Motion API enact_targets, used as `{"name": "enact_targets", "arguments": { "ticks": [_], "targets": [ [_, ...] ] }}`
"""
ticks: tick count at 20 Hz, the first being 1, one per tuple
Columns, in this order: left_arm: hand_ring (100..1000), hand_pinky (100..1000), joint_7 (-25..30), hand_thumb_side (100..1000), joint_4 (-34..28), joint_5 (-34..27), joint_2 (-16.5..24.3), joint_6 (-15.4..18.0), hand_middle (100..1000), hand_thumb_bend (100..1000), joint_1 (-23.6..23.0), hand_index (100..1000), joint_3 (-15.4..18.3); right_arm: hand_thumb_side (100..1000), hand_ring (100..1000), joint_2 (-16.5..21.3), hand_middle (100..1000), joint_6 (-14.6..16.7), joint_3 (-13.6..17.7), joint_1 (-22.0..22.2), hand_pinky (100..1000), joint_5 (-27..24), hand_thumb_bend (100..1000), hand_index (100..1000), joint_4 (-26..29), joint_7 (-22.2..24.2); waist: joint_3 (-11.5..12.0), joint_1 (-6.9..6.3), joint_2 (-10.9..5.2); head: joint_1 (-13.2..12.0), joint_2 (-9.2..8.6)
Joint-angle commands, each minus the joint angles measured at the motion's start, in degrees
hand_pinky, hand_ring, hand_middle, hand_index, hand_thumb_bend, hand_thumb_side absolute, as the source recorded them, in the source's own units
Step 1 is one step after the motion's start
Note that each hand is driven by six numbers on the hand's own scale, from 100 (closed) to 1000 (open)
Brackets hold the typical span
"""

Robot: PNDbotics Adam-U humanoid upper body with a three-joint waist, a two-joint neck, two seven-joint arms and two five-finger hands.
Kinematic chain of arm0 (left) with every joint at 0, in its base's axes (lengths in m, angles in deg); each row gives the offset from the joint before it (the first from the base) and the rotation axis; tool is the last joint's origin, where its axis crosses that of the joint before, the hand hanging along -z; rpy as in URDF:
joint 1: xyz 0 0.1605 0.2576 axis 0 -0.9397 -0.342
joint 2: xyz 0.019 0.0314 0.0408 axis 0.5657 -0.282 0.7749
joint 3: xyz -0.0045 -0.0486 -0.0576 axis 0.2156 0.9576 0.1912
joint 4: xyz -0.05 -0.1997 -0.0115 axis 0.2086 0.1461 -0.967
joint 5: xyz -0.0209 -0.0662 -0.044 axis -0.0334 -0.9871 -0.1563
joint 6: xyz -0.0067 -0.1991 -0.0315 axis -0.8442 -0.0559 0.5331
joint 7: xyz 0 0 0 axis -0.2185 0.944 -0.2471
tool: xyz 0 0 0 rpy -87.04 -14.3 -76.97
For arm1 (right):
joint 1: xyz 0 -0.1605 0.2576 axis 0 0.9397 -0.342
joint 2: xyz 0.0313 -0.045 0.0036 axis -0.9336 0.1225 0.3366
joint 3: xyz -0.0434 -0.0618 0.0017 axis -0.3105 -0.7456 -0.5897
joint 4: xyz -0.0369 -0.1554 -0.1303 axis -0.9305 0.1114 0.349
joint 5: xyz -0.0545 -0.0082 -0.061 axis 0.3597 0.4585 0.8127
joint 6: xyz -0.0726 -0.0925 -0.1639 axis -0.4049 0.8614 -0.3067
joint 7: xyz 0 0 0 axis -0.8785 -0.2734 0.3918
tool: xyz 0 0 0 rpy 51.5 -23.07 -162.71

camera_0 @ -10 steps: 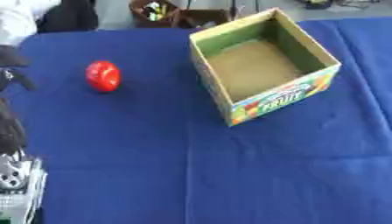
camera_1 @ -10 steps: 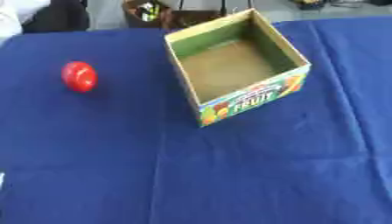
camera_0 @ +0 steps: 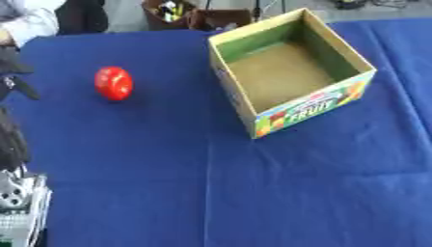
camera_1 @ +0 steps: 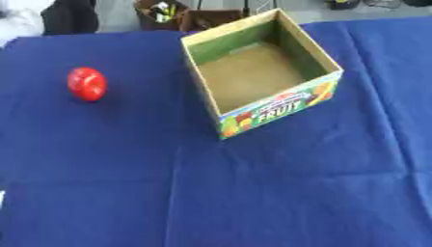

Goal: Pick up objects on the table and place them in the box.

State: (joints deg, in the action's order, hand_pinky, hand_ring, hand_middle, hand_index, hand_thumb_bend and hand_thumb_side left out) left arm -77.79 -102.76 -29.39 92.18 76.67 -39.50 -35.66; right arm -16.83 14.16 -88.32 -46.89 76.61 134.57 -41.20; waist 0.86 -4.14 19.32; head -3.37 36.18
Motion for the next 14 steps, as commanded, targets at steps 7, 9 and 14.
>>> {"name": "enact_targets", "arguments": {
  "ticks": [7,9,14],
  "targets": [
    [543,261,0.8,934,-1.1,6.1,12.7,-6.9,648,156,4.2,829,2.2,849,725,1.4,518,0.0,0.3,-0.6,696,0.0,100,735,1.2,0.3,0.3,-0.04,-1.46,-0.1,0.43],
    [546,253,2.9,909,-1.1,8.4,16.5,-10.6,663,132,5.7,841,1.9,849,725,1.4,518,0.0,0.2,-0.6,696,0.0,100,735,1.2,0.4,0.2,-0.05,-1.56,-0.2,0.69],
    [549,229,10.9,889,1.4,13.3,25.8,-20.7,650,100,9.7,848,0.4,849,725,1.5,518,0.0,0.0,-0.7,696,0.0,100,735,1.2,0.7,0.0,0.01,-1.76,-0.7,0.95]
  ]
}}
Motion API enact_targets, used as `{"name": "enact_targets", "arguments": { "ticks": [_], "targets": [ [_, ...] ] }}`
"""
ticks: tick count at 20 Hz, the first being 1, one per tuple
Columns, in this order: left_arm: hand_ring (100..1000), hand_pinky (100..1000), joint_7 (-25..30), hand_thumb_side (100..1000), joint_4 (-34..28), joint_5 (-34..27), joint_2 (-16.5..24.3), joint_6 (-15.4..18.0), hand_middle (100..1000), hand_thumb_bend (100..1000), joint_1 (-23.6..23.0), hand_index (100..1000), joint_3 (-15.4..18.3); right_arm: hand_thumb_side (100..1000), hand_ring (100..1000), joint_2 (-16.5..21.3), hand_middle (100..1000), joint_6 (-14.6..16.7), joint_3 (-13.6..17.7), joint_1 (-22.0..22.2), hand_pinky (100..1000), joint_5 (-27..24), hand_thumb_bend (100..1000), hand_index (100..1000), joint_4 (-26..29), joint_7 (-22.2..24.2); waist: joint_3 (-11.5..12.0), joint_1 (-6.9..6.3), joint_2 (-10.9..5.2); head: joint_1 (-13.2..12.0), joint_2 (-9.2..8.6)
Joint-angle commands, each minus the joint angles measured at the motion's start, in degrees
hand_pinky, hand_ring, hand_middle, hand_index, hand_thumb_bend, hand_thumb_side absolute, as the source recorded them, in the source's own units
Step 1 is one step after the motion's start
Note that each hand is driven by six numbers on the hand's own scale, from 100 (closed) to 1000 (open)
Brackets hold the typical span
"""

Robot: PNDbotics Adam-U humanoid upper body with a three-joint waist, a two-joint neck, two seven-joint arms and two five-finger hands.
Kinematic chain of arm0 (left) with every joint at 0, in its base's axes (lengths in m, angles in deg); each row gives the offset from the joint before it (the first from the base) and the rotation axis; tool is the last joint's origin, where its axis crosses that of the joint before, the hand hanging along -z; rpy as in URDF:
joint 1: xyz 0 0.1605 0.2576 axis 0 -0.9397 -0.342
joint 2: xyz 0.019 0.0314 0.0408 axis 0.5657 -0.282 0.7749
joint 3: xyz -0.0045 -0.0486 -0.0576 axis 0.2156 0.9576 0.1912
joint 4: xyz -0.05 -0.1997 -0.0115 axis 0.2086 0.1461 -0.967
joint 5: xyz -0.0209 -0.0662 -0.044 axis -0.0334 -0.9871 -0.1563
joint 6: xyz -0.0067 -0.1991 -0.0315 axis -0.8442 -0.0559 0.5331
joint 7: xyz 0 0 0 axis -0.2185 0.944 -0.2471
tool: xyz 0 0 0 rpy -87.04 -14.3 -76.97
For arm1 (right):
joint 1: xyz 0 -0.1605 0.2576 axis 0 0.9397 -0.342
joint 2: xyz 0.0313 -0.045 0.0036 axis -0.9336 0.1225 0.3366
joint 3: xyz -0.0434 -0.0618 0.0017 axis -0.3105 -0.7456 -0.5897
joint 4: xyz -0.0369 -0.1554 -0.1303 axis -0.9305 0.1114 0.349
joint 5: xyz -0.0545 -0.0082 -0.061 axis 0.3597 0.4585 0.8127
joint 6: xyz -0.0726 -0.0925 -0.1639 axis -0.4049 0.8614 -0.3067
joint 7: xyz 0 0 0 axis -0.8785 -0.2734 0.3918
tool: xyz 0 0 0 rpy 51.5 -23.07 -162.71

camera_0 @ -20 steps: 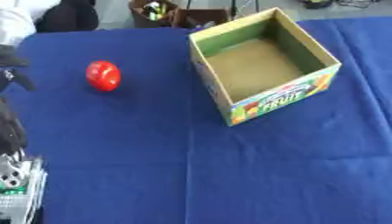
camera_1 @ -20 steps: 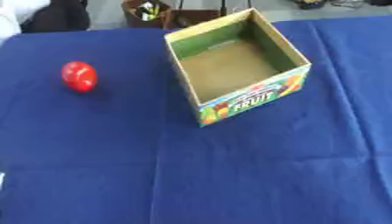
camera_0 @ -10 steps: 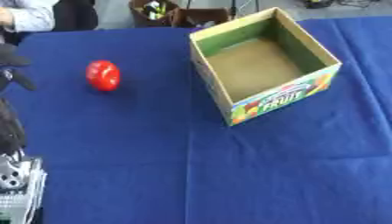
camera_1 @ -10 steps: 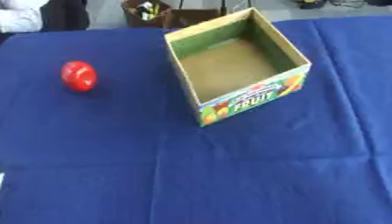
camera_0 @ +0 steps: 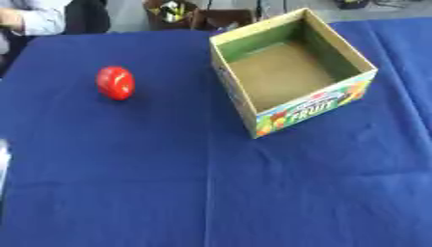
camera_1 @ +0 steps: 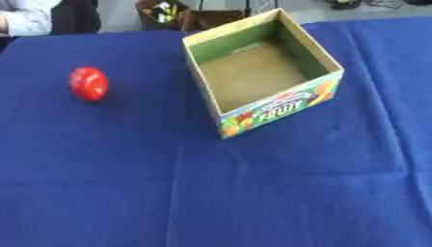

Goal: Pick up objects on the table and place them in the box.

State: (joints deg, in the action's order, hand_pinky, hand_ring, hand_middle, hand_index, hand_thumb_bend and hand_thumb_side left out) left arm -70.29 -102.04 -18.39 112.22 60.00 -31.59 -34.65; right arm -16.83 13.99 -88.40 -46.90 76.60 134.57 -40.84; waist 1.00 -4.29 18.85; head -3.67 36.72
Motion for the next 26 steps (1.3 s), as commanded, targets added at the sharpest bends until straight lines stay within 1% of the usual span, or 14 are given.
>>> {"name": "enact_targets", "arguments": {
  "ticks": [1,3,5,6,7,9,11,15,18,19,22,26],
  "targets": [
    [550,227,5.3,886,1.6,3.0,7.5,-5.3,648,100,2.7,848,-1.1,848,725,1.5,518,0.1,0.1,-0.7,696,0.0,100,735,1.2,0.4,-0.1,0.14,-1.32,-0.4,0.44],
    [552,226,8.5,888,3.0,4.2,10.0,-6.8,653,100,4.2,852,-1.7,848,725,1.6,518,0.1,0.0,-0.7,696,0.0,100,735,1.2,0.5,-0.2,0.11,-1.37,-0.4,0.49],
    [561,229,12.1,879,5.2,4.9,13.2,-7.4,685,100,6.2,874,-2.9,846,725,1.6,518,0.0,-0.1,-0.7,696,0.1,100,733,1.2,0.7,-0.4,0.02,-1.45,-0.5,0.57],
    [561,229,13.9,879,6.3,5.2,14.3,-7.3,685,100,7.2,874,-3.3,846,725,1.5,518,0.0,-0.2,-0.7,696,0.1,100,733,1.2,0.8,-0.4,0.01,-1.47,-0.5,0.58],
    [572,242,16.3,864,7.9,5.3,15.7,-6.8,712,100,8.3,908,-4.0,845,725,1.6,517,0.0,-0.3,-0.7,696,0.1,100,732,1.2,0.9,-0.6,-0.06,-1.50,-0.7,0.63],
    [586,260,21.6,862,12.1,5.4,18.1,-4.6,726,100,10.9,930,-5.3,844,725,1.7,517,0.0,-0.4,-0.7,696,0.1,100,732,1.2,1.0,-0.9,-0.17,-1.53,-0.8,0.62],
    [598,278,25.7,865,16.4,5.8,19.3,-2.2,743,103,13.3,943,-6.2,844,725,1.7,517,-0.1,-0.5,-0.7,696,0.1,100,731,1.2,1.2,-1.1,-0.24,-1.52,-0.9,0.55],
    [618,315,31.2,881,24.5,7.5,20.1,1.6,760,132,17.9,947,-8.2,844,725,1.9,517,-0.1,-0.7,-0.8,696,0.1,100,731,1.2,1.5,-1.5,-0.33,-1.49,-0.9,0.32],
    [633,349,35.2,867,30.1,9.9,20.0,3.8,766,155,21.6,955,-10.0,843,726,1.9,516,-0.1,-0.9,-0.9,696,0.1,100,730,1.2,1.8,-1.7,-0.47,-1.43,-1.1,0.22],
    [643,368,36.6,861,31.9,10.7,19.9,4.5,768,174,22.7,971,-10.5,841,726,2.0,516,-0.1,-1.0,-0.9,696,0.1,100,730,1.2,1.8,-1.8,-0.53,-1.39,-1.1,0.19],
    [656,390,40.2,892,37.1,13.6,18.9,5.5,775,213,25.9,988,-11.7,837,726,2.0,515,-0.2,-1.1,-0.9,696,0.1,100,730,1.2,2.1,-2.0,-0.63,-1.25,-1.3,0.10],
    [668,413,42.9,921,42.3,17.3,17.2,6.0,781,257,28.7,976,-12.8,834,726,2.1,514,-0.2,-1.2,-0.9,696,0.1,100,729,1.2,2.3,-2.1,-0.72,-1.07,-1.5,-0.08]
  ]
}}
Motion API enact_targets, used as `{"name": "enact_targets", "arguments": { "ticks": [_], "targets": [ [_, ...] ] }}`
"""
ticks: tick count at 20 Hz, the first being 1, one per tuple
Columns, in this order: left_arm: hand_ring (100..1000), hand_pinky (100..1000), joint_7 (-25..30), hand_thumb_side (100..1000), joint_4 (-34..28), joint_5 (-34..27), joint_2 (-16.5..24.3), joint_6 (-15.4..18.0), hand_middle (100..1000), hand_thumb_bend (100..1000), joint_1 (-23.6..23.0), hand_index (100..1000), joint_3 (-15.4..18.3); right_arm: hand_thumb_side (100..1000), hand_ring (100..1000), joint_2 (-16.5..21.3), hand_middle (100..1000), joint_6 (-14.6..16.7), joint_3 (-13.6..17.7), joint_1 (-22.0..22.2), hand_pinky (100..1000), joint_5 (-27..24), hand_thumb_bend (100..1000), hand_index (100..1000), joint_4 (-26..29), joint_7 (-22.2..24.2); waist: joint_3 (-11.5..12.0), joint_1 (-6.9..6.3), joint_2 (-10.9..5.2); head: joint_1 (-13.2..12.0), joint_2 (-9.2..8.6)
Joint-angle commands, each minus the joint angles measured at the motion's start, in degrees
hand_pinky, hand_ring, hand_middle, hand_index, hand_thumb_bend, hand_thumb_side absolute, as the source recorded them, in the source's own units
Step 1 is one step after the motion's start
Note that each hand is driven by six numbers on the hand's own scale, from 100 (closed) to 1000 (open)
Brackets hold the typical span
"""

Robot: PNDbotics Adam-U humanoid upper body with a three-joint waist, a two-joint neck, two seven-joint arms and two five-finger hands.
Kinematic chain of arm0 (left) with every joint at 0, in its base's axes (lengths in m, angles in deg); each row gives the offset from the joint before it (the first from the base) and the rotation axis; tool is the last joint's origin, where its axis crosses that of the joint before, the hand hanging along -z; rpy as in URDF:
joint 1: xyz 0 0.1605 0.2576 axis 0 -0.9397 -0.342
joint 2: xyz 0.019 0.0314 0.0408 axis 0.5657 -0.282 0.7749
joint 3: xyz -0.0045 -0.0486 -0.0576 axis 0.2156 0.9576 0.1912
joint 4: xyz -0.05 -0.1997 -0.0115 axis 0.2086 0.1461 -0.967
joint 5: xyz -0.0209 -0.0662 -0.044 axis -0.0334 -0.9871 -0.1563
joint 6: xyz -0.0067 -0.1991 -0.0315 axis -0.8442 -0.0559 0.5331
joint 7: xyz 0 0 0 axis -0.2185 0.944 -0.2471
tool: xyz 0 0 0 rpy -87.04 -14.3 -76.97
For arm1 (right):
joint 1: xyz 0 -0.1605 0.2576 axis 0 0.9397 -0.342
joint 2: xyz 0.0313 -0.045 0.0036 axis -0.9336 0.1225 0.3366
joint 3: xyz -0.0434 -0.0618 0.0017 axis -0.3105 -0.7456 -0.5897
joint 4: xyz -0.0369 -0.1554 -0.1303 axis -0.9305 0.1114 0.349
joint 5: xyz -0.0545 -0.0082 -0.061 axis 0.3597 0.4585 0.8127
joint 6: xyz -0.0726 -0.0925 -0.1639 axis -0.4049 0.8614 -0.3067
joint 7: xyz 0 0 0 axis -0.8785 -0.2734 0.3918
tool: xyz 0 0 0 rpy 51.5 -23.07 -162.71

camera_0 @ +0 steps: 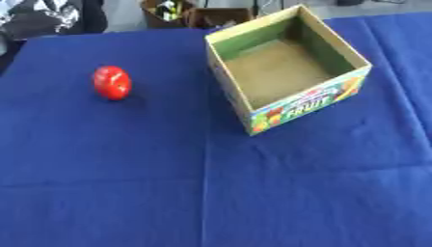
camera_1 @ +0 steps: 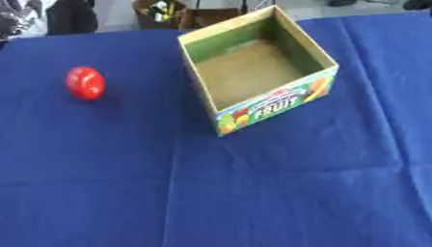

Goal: Pick up objects on the table and place them in the box.

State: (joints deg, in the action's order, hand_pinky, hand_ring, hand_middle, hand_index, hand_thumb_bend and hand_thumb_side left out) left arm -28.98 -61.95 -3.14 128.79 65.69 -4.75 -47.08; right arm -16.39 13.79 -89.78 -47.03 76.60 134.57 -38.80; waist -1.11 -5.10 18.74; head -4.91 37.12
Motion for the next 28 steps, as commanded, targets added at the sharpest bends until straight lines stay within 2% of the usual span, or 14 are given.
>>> {"name": "enact_targets", "arguments": {
  "ticks": [1,6,7,9,13,18,20,25,27,28],
  "targets": [
    [663,418,2.3,925,3.5,2.8,0.2,0.4,778,265,2.4,969,-0.6,834,726,1.6,514,0.0,0.1,-0.8,696,0.1,100,729,1.2,0.3,-0.1,0.08,-0.92,-0.4,-0.54],
    [671,466,5.7,912,8.4,6.0,-1.7,1.6,775,372,4.7,967,-1.3,830,726,1.6,513,0.0,0.1,-0.8,696,0.1,100,728,1.2,0.4,-0.4,-0.02,-0.74,-1.0,-0.71],
    [681,473,6.3,894,9.1,6.4,-1.9,2.0,783,455,4.9,982,-1.4,828,727,1.6,513,-0.1,0.1,-0.8,696,0.1,100,728,1.2,0.4,-0.5,-0.04,-0.70,-1.1,-0.75],
    [695,479,8.2,848,10.5,7.2,-2.6,2.8,797,558,5.3,1000,-1.7,826,726,1.6,513,-0.1,0.1,-0.8,696,0.1,100,727,1.2,0.5,-0.6,-0.10,-0.58,-1.2,-0.83],
    [720,507,11.5,754,12.2,8.5,-3.3,4.7,819,643,5.8,1000,-1.7,822,726,1.6,512,-0.1,0.1,-0.9,696,0.1,100,727,1.2,0.5,-0.8,-0.22,-0.37,-1.4,-1.03],
    [741,532,13.2,771,12.9,8.7,-3.3,6.4,847,715,5.6,1000,-1.4,815,726,1.4,510,-0.3,0.1,-0.8,696,0.2,100,726,1.2,0.6,-0.9,-0.34,-0.08,-1.5,-1.25],
    [748,539,13.7,795,12.8,8.3,-3.1,6.7,857,773,5.6,1000,-1.3,813,724,1.4,509,-0.4,0.1,-0.8,695,0.2,100,725,1.2,0.7,-0.9,-0.34,0.01,-1.5,-1.27],
    [762,555,14.6,781,12.6,7.2,-2.6,6.9,882,801,5.3,1000,-1.0,808,722,1.4,507,-0.6,0.1,-0.7,694,0.2,100,724,1.2,0.7,-0.9,-0.36,0.14,-1.6,-1.28],
    [777,574,15.7,686,12.7,7.4,-2.3,7.5,911,681,5.1,1000,-1.2,807,720,1.3,506,-0.6,0.1,-0.7,694,0.2,100,723,1.2,0.8,-1.0,-0.36,0.20,-1.7,-1.40],
    [777,574,16.2,686,12.5,7.9,-2.1,7.9,911,681,5.1,1000,-1.3,807,720,1.3,506,-0.6,0.2,-0.7,694,0.2,100,723,1.2,0.8,-1.0,-0.34,0.22,-1.7,-1.44]
  ]
}}
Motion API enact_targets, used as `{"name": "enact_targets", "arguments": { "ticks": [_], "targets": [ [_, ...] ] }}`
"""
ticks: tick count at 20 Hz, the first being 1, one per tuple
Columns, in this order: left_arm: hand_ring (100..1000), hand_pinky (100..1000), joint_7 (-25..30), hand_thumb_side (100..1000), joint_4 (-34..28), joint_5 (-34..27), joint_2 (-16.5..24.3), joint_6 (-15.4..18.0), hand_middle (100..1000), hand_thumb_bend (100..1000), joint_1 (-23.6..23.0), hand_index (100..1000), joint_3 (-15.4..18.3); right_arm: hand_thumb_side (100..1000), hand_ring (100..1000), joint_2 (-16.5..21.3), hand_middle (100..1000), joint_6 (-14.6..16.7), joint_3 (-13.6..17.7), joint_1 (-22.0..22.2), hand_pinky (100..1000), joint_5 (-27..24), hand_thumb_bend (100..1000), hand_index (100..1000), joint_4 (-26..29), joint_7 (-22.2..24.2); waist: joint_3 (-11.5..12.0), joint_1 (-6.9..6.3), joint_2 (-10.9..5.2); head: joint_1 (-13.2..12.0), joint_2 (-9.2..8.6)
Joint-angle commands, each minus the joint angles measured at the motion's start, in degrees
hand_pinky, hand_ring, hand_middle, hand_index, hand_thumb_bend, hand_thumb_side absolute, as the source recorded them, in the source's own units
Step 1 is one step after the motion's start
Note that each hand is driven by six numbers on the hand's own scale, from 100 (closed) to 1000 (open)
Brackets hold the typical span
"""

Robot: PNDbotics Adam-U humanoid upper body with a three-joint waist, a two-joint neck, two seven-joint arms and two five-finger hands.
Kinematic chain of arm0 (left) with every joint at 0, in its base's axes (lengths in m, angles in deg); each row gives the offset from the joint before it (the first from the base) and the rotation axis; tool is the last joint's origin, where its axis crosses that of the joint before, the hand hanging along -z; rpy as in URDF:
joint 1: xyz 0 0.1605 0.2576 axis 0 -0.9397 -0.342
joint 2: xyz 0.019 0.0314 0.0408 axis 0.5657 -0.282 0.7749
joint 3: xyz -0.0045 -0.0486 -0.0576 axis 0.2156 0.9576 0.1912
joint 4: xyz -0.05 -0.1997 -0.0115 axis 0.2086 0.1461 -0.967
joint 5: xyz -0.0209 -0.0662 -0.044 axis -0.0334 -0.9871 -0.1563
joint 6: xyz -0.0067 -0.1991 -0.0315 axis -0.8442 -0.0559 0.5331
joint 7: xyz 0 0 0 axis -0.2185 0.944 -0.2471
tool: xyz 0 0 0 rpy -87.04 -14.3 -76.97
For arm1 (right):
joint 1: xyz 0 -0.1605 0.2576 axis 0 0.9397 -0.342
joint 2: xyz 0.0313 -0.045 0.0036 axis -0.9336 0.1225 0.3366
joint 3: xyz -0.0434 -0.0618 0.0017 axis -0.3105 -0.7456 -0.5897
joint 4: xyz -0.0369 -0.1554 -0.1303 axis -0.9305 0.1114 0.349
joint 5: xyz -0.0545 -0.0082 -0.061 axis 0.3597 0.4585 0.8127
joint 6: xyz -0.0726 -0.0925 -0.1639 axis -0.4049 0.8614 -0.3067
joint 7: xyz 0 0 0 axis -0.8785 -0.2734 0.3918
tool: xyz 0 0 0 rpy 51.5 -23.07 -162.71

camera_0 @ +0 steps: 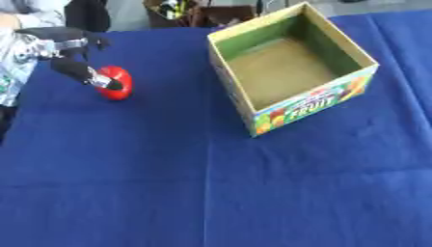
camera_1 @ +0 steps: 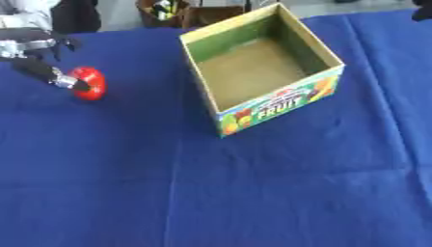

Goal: Pick up objects on the table and place them in the box.

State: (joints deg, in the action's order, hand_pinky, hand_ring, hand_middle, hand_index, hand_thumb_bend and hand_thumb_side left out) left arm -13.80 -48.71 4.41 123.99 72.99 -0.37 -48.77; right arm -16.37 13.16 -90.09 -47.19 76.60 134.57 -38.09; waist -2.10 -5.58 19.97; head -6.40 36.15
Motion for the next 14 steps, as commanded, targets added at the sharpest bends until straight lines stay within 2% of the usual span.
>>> {"name": "enact_targets", "arguments": {
  "ticks": [1,3,9,14],
  "targets": [
    [786,585,1.4,609,-0.9,1.1,2.9,1.0,925,578,0.7,1000,0.3,806,719,1.3,506,0.0,0.5,-0.5,694,0.2,100,723,1.2,0.1,-0.1,0.15,-0.97,-0.2,-0.50],
    [796,600,1.7,564,-1.3,3.1,3.0,2.1,934,527,0.7,1000,0.1,805,718,1.3,505,-0.1,0.5,-0.5,693,0.2,100,723,1.2,0.1,-0.1,0.14,-0.90,-0.3,-0.55],
    [796,607,0.9,551,-2.0,7.6,3.2,6.3,926,545,0.5,1000,-0.8,798,717,1.2,504,-0.2,0.5,-0.6,693,0.2,100,722,1.2,0.1,-0.3,0.01,-0.53,-0.5,-0.72],
    [794,603,0.6,540,-1.2,8.6,3.2,7.1,926,529,0.5,1000,-0.7,796,718,1.2,504,-0.2,0.4,-0.7,693,0.2,100,722,1.2,0.2,-0.7,-0.17,-0.27,-0.7,-0.79]
  ]
}}
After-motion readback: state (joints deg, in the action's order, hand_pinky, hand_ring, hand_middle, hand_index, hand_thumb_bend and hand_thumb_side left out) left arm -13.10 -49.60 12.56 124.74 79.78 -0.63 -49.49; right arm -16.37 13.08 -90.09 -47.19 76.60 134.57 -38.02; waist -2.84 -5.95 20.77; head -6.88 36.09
